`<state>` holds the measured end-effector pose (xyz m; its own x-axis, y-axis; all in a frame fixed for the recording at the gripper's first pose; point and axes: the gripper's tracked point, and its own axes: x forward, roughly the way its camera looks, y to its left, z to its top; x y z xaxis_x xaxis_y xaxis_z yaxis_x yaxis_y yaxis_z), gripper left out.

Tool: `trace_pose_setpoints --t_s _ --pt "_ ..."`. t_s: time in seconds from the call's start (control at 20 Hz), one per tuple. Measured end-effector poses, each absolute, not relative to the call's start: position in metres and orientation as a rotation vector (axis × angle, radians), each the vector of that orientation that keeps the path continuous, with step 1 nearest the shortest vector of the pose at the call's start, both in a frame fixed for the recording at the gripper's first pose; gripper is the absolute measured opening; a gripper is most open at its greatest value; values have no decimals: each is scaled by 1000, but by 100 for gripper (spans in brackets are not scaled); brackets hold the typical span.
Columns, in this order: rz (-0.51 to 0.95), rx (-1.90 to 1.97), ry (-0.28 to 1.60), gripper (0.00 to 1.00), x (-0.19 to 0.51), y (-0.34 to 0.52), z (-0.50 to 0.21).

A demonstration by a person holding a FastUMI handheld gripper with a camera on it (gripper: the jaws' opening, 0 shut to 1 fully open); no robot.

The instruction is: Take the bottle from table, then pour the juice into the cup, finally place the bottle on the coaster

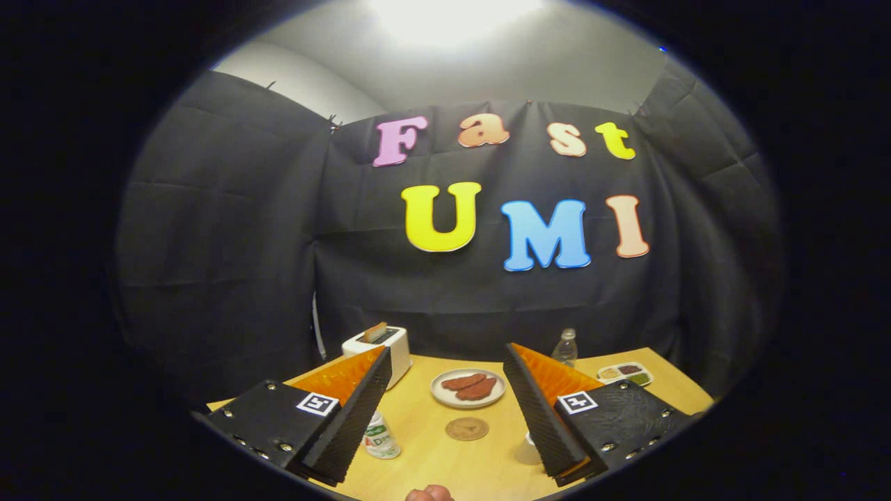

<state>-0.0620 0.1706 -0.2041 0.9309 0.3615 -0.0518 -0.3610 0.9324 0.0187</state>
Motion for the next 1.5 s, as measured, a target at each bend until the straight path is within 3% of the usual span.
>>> trace_pose_setpoints --t_s 0.2,0.65,1.25,1.35,1.45,1.5 --pt "438 -17 88 99 -76 215 -269" --pt "441 -49 162 99 -29 268 -359" --pt "385 -5 217 99 13 275 -405" --pt "380 46 237 91 14 278 -414" --pt "366 46 219 75 21 279 -412" --pt "361 43 220 75 21 279 -409"
